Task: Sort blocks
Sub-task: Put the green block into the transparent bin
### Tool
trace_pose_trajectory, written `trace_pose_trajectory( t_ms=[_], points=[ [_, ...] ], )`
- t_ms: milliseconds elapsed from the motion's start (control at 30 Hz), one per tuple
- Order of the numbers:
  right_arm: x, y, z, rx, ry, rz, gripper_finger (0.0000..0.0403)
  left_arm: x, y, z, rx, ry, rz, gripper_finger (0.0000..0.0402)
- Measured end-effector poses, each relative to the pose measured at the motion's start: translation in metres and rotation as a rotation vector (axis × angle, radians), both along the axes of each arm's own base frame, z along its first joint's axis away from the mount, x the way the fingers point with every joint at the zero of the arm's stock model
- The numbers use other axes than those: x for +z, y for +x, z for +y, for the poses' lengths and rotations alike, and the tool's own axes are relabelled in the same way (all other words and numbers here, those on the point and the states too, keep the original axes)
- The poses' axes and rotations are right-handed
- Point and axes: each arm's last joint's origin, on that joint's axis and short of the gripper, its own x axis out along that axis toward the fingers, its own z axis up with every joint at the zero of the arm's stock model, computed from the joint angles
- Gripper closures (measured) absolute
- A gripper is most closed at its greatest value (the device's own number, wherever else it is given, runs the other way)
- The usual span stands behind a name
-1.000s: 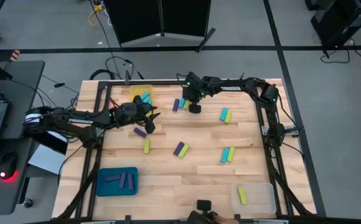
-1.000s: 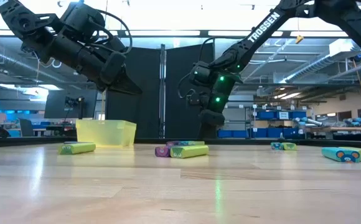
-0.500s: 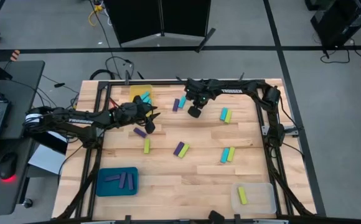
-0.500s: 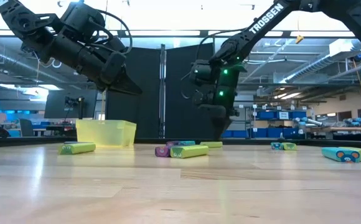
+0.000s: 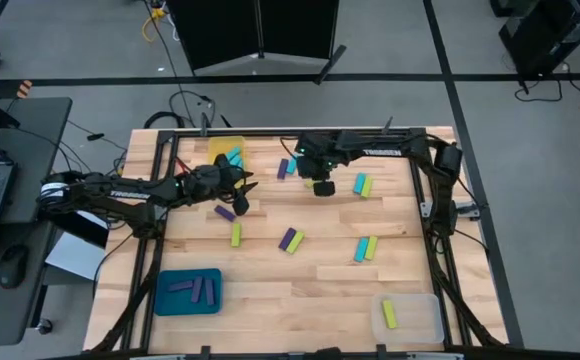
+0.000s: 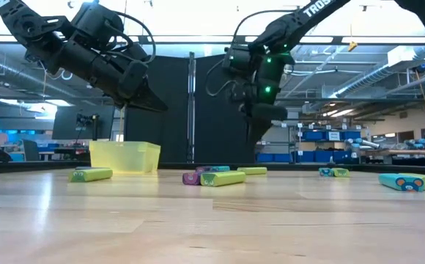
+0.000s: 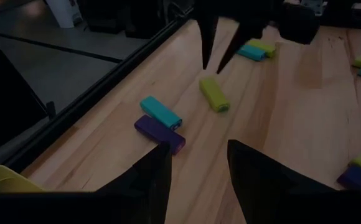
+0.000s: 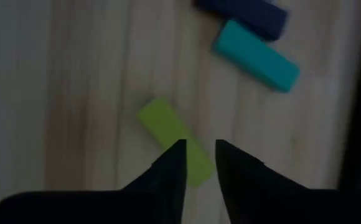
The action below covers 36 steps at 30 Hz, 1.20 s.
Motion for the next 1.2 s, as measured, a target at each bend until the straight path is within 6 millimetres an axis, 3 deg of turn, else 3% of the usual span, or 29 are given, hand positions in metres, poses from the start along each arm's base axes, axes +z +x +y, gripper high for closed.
trace_pose_trajectory(
  t_ms=[100, 333, 800, 1200],
  points=[
    [-0.016, 0.0, -0.002, 0.025, 0.018, 0.064, 0.0271, 0.0, 0.0, 0.0, 0.0, 0.0, 0.0, 0.0239],
    [-0.028, 0.005, -0.003, 0.114, 0.017, 0.08, 0.0227, 0.0, 0.0, 0.0, -0.009, -0.003, -0.001, 0.0239],
    [-0.026, 0.005, -0.007, 0.176, 0.04, 0.041, 0.0225, 0.0, 0.0, 0.0, -0.019, -0.005, -0.001, 0.0239],
    [-0.057, 0.009, -0.012, 0.174, 0.077, 0.109, 0.023, 0.0, 0.001, -0.001, -0.032, -0.006, -0.001, 0.0239]
  ],
)
